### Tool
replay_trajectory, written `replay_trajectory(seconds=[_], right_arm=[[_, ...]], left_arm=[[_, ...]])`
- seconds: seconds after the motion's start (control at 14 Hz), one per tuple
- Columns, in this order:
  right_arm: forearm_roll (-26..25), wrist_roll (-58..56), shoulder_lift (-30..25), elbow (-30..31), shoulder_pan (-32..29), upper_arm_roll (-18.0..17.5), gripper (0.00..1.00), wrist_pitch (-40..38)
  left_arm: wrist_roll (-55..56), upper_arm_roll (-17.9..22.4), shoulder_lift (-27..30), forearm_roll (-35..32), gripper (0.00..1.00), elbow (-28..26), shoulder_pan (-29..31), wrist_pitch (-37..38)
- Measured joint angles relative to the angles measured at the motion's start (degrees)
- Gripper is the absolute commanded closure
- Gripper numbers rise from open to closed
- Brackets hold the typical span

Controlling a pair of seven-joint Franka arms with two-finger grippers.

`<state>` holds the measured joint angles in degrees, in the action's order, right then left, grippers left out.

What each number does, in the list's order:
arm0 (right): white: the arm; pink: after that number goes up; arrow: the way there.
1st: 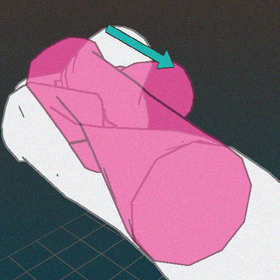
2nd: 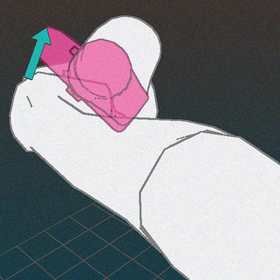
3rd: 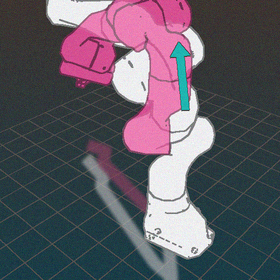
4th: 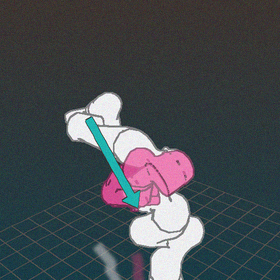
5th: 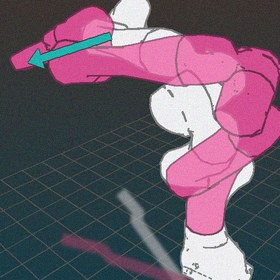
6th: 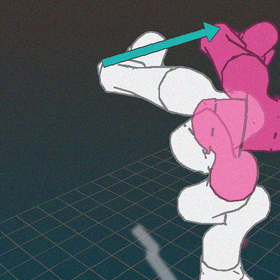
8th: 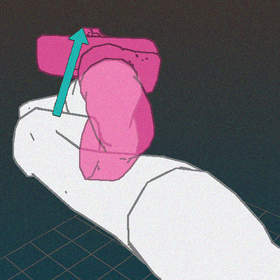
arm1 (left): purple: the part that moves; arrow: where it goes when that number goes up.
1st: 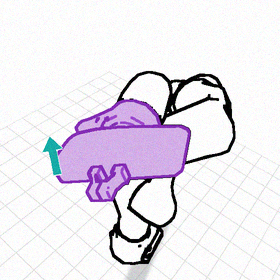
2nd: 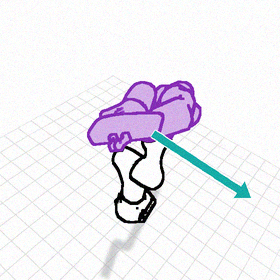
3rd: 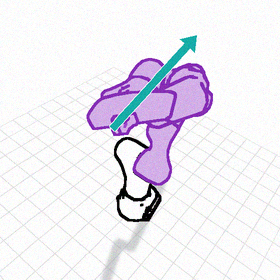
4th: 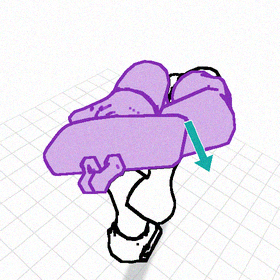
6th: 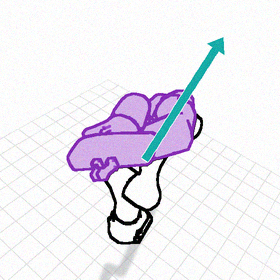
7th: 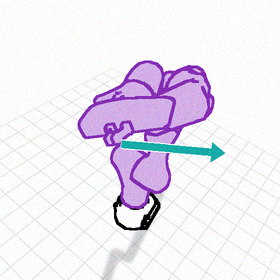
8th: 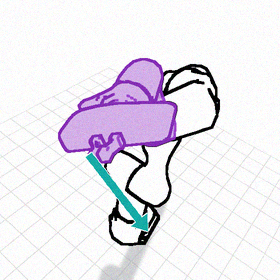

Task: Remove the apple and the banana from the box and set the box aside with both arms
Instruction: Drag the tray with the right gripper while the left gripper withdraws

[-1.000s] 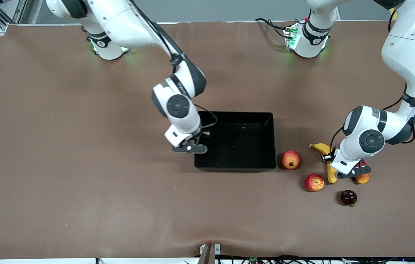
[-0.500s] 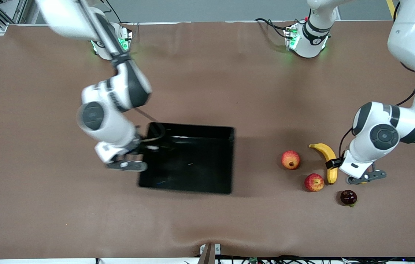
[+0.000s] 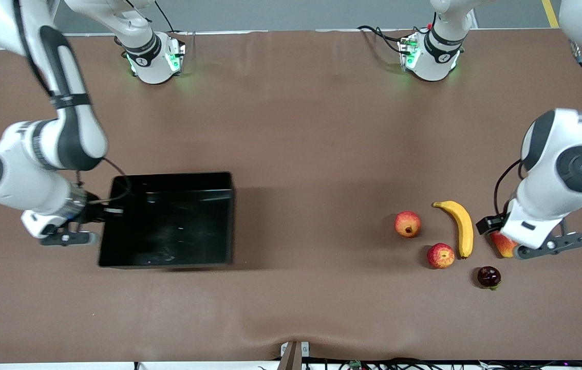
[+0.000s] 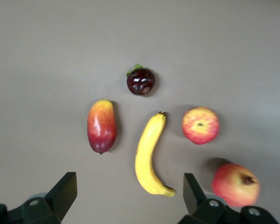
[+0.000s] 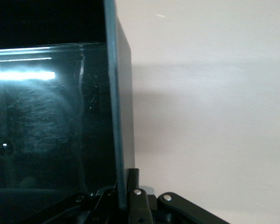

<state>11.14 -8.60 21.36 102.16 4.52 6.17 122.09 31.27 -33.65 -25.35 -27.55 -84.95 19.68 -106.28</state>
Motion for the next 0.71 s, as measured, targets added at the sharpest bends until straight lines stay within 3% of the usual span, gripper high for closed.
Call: replay_trajectory(seconds=[0.21, 0.71], right_arm=[[0.0, -6.7, 0.0, 2.5, -6.5, 0.0, 1.0, 0.8], [0.0, -11.5, 0.0, 5.5, -16.4, 0.0, 1.0, 2.9]], left_arm=[[0.0, 0.0, 3.9, 6.2, 0.0, 0.8, 0.1, 2.4], [0.0, -2.7, 7.1, 7.3, 0.0, 2.4, 0.1, 9.4]])
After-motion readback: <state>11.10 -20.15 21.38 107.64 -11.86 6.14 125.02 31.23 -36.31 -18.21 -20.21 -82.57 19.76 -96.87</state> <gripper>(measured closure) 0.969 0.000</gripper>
